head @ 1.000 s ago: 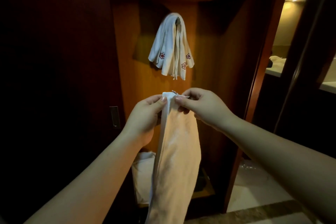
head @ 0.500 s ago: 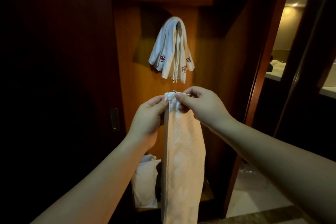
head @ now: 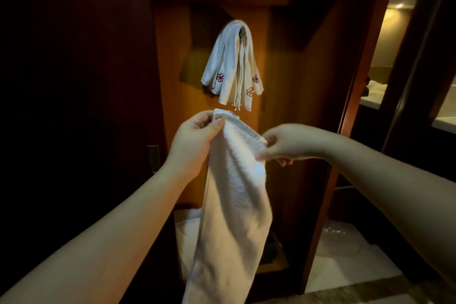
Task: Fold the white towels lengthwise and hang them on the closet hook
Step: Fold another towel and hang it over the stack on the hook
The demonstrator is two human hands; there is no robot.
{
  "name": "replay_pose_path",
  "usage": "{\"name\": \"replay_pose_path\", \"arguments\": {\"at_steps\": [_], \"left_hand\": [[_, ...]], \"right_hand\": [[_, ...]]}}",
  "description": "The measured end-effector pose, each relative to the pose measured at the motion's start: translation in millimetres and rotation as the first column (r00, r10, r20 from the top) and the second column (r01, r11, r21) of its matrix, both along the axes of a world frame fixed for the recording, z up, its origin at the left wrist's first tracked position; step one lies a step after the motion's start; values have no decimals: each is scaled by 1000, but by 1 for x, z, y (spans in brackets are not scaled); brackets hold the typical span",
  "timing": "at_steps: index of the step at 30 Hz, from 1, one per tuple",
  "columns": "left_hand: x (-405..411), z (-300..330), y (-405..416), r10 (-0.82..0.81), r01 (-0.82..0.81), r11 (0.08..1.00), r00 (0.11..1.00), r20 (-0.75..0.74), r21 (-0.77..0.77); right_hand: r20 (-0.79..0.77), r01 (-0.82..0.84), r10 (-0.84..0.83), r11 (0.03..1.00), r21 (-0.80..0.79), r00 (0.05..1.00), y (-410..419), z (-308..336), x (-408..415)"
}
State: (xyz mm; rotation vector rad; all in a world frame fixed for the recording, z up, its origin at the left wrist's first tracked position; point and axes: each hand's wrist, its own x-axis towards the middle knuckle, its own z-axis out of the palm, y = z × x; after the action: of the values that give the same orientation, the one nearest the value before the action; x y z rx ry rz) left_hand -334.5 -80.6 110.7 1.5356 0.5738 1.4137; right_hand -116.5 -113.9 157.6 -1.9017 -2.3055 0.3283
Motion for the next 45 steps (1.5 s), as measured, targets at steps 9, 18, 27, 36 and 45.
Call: {"name": "replay_pose_path", "arguments": {"at_steps": [9, 18, 27, 36, 45], "left_hand": [[-36, 1, 24, 168, -164, 986, 972, -165, 40], [-57, -24, 32, 259, -270, 963, 935, -244, -12], [-59, -31, 27, 153, -154, 986, 988, -28, -59], [-16, -46, 7, 312, -305, 949, 945, 98, -78], [-9, -37, -3, 455, -460, 884, 888, 71, 82]], "right_hand": [[151, 51, -23, 981, -185, 988, -3, -21, 25], [159, 59, -89, 981, 184, 983, -10, -16, 26], [-564, 215, 149, 822, 527, 812, -18, -44, 21], [-628, 484, 231, 462, 743, 743, -14, -94, -1], [-687, 529, 246, 483, 698, 683, -23, -83, 4]]}}
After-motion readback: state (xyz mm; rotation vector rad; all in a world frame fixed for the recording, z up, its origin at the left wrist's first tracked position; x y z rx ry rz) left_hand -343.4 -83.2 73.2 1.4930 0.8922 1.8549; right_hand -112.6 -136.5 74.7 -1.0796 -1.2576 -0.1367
